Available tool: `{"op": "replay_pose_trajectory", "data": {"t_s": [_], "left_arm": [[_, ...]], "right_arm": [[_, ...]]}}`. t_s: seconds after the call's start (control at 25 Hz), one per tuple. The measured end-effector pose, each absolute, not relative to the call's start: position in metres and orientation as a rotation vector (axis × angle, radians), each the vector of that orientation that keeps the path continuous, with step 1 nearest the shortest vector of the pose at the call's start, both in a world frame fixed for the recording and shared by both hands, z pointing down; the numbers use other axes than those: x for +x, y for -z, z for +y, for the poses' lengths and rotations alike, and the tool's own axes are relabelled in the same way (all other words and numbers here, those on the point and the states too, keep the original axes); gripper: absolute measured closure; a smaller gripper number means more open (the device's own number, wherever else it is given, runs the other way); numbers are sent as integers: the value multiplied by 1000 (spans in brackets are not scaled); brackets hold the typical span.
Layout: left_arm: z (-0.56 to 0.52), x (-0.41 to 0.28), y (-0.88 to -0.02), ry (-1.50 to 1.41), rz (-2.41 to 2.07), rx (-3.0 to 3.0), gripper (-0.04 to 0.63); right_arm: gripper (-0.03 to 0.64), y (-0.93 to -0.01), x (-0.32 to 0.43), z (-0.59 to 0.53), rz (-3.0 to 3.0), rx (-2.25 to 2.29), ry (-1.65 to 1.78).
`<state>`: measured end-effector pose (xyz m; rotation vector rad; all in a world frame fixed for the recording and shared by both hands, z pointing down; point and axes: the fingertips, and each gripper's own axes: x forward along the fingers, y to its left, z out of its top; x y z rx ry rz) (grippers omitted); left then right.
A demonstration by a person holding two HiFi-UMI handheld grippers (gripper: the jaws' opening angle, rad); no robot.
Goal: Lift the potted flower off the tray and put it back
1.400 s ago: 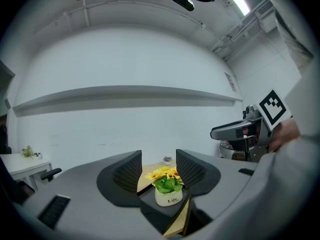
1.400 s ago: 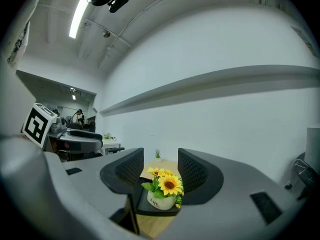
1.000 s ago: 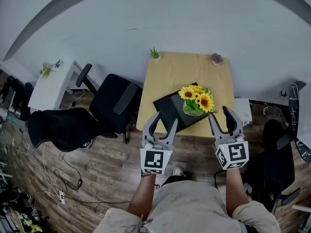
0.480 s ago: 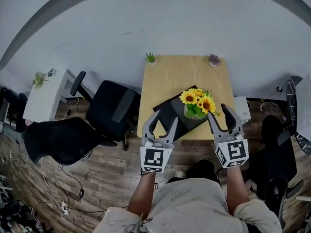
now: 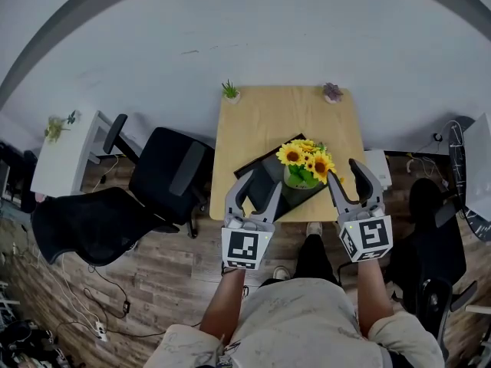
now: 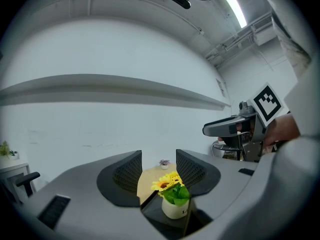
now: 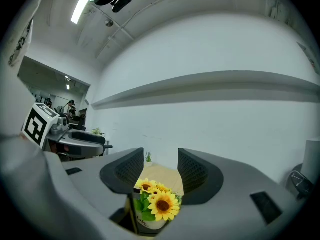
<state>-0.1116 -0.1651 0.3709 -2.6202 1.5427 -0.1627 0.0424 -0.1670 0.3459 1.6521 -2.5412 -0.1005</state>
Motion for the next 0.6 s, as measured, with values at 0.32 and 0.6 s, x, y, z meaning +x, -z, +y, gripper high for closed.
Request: {"op": "replay_pose_trajectory", "data": {"t_s": [0.32, 0.6], "left_arm": [[-177, -97, -378, 188, 1526, -2636, 387], [-181, -93, -391, 244, 1518, -2658, 387]], "right_arm": [[402, -353, 57, -175, -2527, 1665, 77], [402, -366, 60, -180, -2518, 1658, 30]]}}
